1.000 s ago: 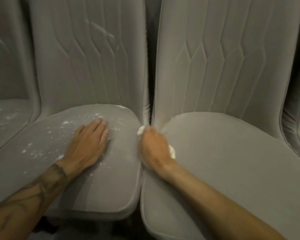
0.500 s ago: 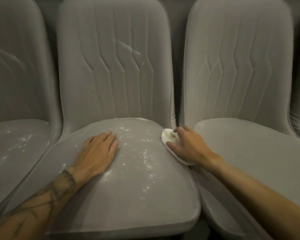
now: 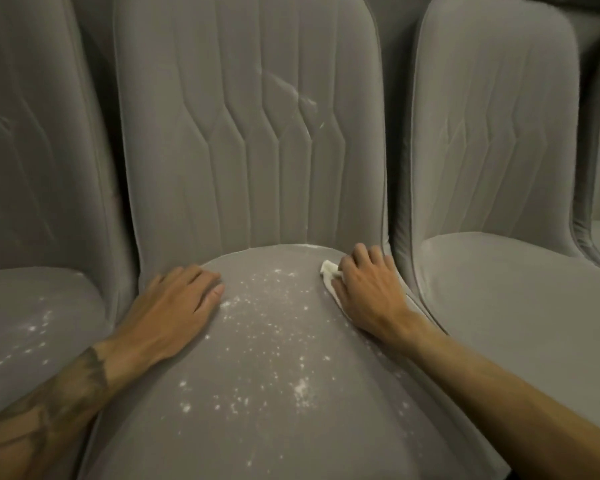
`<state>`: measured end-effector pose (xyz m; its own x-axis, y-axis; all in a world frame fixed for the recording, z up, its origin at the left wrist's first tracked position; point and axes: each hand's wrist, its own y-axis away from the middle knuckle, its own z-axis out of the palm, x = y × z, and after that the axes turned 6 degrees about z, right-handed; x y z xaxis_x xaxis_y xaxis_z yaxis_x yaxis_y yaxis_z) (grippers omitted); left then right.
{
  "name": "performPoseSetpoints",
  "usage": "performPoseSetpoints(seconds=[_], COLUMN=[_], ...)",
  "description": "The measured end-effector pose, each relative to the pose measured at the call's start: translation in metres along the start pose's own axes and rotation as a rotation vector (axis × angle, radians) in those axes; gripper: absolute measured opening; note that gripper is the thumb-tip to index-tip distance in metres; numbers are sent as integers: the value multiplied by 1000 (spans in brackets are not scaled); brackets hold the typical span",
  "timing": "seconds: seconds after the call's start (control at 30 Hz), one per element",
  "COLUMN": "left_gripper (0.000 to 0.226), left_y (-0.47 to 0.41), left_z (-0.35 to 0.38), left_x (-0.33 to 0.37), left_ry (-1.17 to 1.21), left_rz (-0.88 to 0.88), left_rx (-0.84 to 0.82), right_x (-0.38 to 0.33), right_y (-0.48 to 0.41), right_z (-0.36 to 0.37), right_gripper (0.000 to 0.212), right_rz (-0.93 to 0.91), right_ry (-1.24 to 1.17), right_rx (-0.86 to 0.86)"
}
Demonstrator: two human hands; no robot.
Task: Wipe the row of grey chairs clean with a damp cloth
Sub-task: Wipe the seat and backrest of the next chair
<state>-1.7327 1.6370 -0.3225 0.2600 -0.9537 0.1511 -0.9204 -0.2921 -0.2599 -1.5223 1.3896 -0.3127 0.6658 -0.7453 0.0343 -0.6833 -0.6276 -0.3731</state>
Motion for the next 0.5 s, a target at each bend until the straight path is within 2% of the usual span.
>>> performPoseSetpoints(seconds=[0.13, 0.2, 0.27, 0.4, 0.47, 0.5], left_gripper=[54, 55, 55, 42, 36, 35], left_y=[13, 22, 34, 47, 50, 50], left_z=[-6, -6, -6, -5, -3, -1], left_x=[-4, -3, -7, -9, -9, -10], left_ry=[11, -3, -35, -115, -126, -133], left_rz=[11, 6, -20, -147, -152, -146], left_rx=[53, 76, 105, 200, 226, 235], right_x=[1, -14, -40, -65, -43, -29], right_y=[-23, -39, -51, -49, -50, -53], right_z=[6, 10, 15, 16, 17, 19], right_gripper=[28, 25, 26, 30, 32, 32], right_rz=[129, 200, 151, -147, -151, -94], right_ry=[26, -41, -160, -267, -175, -135], right_rx=[-85, -127, -146, -110, -85, -86])
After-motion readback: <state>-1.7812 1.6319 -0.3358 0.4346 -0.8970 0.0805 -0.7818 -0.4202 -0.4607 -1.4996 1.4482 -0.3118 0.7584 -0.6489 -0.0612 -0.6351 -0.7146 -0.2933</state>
